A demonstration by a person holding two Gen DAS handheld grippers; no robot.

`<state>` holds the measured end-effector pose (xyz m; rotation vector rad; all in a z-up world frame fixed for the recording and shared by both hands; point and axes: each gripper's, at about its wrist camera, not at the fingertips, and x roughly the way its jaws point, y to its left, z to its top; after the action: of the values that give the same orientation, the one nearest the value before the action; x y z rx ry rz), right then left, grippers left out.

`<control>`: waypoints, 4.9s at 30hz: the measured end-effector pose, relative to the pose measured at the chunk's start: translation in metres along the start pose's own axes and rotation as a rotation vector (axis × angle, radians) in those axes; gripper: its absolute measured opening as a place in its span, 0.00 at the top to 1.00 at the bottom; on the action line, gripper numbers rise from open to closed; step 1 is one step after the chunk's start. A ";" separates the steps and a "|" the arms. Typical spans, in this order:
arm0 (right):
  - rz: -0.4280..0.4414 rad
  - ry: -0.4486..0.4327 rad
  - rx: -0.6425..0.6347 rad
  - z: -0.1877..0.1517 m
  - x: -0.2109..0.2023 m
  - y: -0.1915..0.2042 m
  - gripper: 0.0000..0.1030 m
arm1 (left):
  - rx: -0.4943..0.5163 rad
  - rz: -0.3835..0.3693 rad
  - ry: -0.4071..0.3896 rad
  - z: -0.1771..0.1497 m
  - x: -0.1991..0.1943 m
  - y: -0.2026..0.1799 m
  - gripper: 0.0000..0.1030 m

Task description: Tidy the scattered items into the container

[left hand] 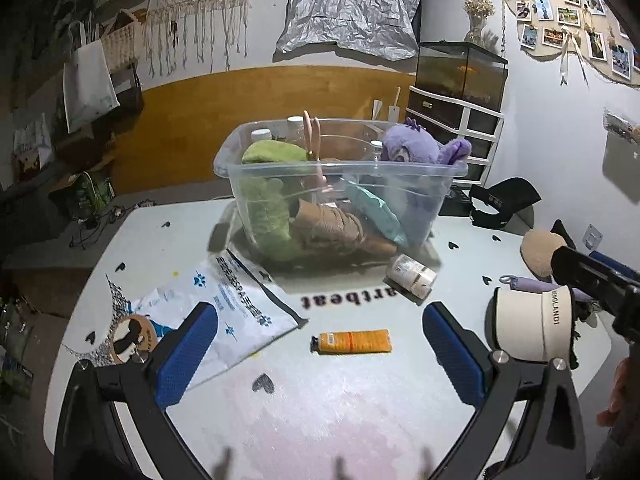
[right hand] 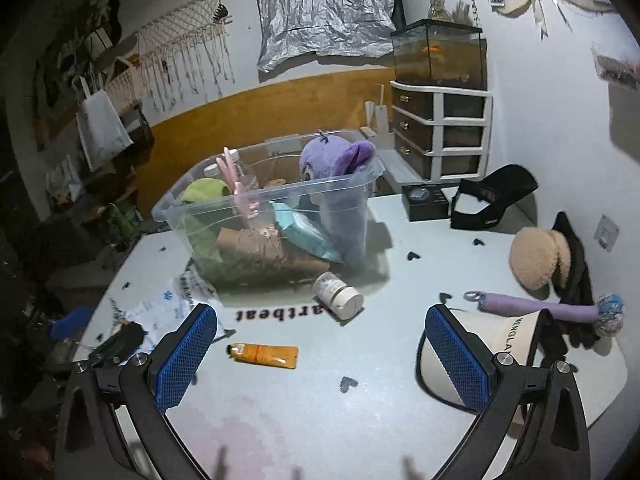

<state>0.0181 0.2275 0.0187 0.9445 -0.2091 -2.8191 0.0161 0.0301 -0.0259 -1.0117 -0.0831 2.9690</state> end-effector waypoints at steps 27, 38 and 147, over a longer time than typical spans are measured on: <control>0.088 0.294 0.210 -0.029 0.028 -0.068 0.00 | 0.021 -0.158 0.157 -0.024 0.020 -0.048 0.02; 0.137 0.399 0.077 -0.031 0.062 0.020 0.10 | -0.103 0.021 0.139 -0.032 0.026 0.071 0.12; 0.000 0.545 0.154 -0.063 0.083 0.074 0.10 | 0.038 0.019 0.349 -0.056 0.165 0.261 0.14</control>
<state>-0.0012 0.1334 -0.0664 1.6910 -0.3527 -2.4494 -0.0769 -0.2247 -0.1849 -1.5110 -0.0154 2.7460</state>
